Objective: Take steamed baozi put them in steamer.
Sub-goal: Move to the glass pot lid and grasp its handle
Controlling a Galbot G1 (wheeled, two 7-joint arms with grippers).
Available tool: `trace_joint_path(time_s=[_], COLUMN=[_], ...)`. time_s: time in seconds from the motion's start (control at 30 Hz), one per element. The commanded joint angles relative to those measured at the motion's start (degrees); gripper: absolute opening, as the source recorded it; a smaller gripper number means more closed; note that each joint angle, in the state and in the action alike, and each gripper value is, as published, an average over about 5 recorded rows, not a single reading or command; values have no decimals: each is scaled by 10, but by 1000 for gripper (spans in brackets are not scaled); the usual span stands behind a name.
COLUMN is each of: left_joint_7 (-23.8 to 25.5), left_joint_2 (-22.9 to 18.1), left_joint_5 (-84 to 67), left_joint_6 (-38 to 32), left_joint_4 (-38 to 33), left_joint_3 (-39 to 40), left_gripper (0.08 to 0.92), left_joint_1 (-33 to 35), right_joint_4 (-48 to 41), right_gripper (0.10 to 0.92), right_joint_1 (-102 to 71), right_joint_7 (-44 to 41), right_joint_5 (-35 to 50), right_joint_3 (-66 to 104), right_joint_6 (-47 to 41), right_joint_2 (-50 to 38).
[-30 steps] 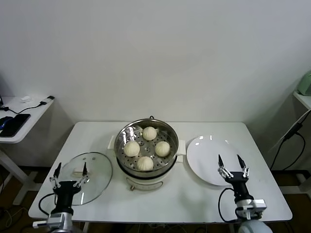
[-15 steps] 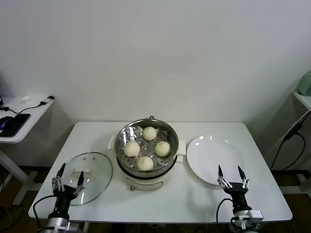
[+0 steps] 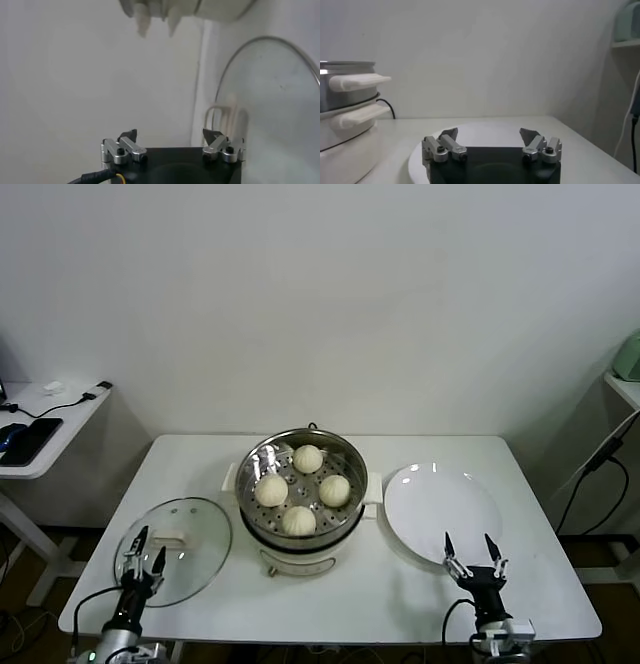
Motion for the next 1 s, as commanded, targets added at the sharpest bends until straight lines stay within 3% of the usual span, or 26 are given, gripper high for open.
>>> trace_joint_path(time_s=[0.03,0.6,1.0], left_joint_7=[-19,-26,-33], left_joint_2=[3,-1,-3], left_joint_5=[70,95,102], left_joint_6=[27,39,35], left_joint_4=[66,95,105], left_joint_3=[6,19,23], left_gripper=[823,817,506], left_joint_1=[-50,-90,-83], right_joint_4=[3,0,-1], right_gripper=[823,823,823], right_joint_1=[-2,17,13], right_joint_7=[4,13,14], right_joint_5=[-2,-14,-20], right_joint_3=[-2,-24,-29], right_joint_6=[-9,-17,-17], right_joint_2=[-3,-7,-3])
